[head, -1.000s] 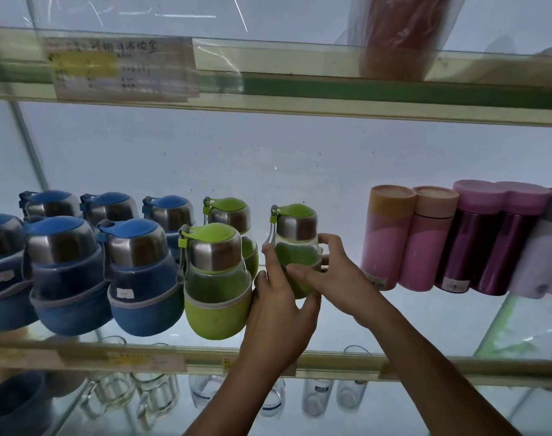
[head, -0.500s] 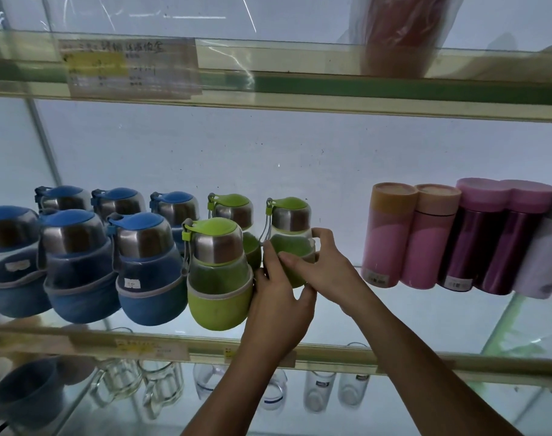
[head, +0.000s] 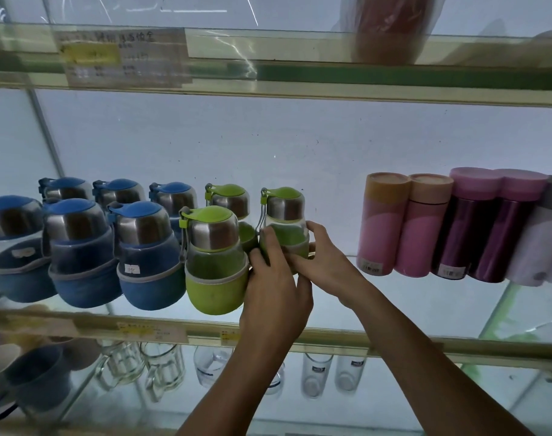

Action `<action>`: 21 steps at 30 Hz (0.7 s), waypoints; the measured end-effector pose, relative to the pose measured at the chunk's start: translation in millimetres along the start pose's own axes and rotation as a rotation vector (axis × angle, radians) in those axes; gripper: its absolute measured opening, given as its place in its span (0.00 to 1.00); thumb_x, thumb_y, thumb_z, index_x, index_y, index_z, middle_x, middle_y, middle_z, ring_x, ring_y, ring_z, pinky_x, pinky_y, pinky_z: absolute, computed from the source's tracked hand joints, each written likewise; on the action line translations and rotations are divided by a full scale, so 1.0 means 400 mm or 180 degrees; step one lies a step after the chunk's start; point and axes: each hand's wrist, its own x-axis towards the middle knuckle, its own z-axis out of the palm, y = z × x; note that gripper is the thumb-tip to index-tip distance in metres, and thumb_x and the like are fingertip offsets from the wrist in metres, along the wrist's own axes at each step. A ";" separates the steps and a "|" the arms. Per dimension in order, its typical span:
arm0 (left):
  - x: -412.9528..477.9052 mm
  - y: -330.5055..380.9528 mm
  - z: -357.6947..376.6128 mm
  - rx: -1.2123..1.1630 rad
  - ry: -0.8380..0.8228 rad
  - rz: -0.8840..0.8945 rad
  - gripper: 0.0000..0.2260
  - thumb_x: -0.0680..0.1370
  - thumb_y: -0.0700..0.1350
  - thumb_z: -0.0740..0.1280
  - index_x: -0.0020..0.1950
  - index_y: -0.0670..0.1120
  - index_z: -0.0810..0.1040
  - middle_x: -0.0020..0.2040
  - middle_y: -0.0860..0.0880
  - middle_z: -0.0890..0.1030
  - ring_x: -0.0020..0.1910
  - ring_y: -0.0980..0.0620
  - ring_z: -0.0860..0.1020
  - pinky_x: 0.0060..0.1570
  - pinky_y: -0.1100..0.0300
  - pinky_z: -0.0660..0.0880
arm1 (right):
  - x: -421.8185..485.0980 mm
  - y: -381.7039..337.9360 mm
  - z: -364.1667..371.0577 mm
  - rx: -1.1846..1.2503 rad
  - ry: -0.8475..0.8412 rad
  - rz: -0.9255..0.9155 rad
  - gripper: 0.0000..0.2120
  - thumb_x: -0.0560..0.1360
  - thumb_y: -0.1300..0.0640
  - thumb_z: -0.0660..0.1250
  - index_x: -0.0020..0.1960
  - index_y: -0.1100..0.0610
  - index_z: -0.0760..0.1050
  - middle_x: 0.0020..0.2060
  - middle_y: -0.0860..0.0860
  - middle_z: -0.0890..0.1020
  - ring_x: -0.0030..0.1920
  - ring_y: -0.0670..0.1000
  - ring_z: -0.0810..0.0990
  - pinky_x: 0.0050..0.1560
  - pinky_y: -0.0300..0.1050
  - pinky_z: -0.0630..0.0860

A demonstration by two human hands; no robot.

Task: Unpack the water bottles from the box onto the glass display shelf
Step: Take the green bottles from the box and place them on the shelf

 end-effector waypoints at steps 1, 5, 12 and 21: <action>-0.004 0.002 -0.005 0.0033 0.0036 0.0009 0.39 0.80 0.53 0.65 0.82 0.48 0.44 0.67 0.43 0.67 0.55 0.46 0.79 0.46 0.59 0.74 | -0.004 -0.001 -0.001 0.0023 -0.0028 0.0004 0.37 0.75 0.42 0.74 0.77 0.41 0.58 0.65 0.52 0.78 0.63 0.52 0.80 0.60 0.46 0.77; -0.013 0.009 -0.017 0.0030 0.0214 0.0107 0.36 0.78 0.52 0.69 0.80 0.50 0.54 0.64 0.46 0.70 0.56 0.47 0.78 0.45 0.57 0.78 | -0.025 0.003 -0.014 -0.0019 0.0014 0.0029 0.37 0.77 0.41 0.71 0.79 0.42 0.56 0.72 0.52 0.73 0.68 0.54 0.77 0.68 0.53 0.76; -0.016 0.002 -0.014 -0.0375 0.0136 0.0416 0.20 0.80 0.51 0.68 0.69 0.51 0.68 0.62 0.51 0.77 0.51 0.51 0.81 0.45 0.55 0.82 | -0.089 0.010 -0.053 0.0082 0.0221 0.0017 0.29 0.80 0.43 0.69 0.77 0.44 0.64 0.66 0.48 0.76 0.57 0.47 0.82 0.62 0.53 0.82; -0.006 0.027 -0.014 -0.0809 -0.0444 0.0584 0.21 0.80 0.55 0.67 0.73 0.57 0.67 0.64 0.55 0.78 0.55 0.54 0.80 0.54 0.50 0.80 | -0.158 0.016 -0.093 0.0188 0.0568 0.0075 0.22 0.82 0.51 0.68 0.74 0.45 0.70 0.64 0.47 0.78 0.59 0.45 0.82 0.58 0.44 0.83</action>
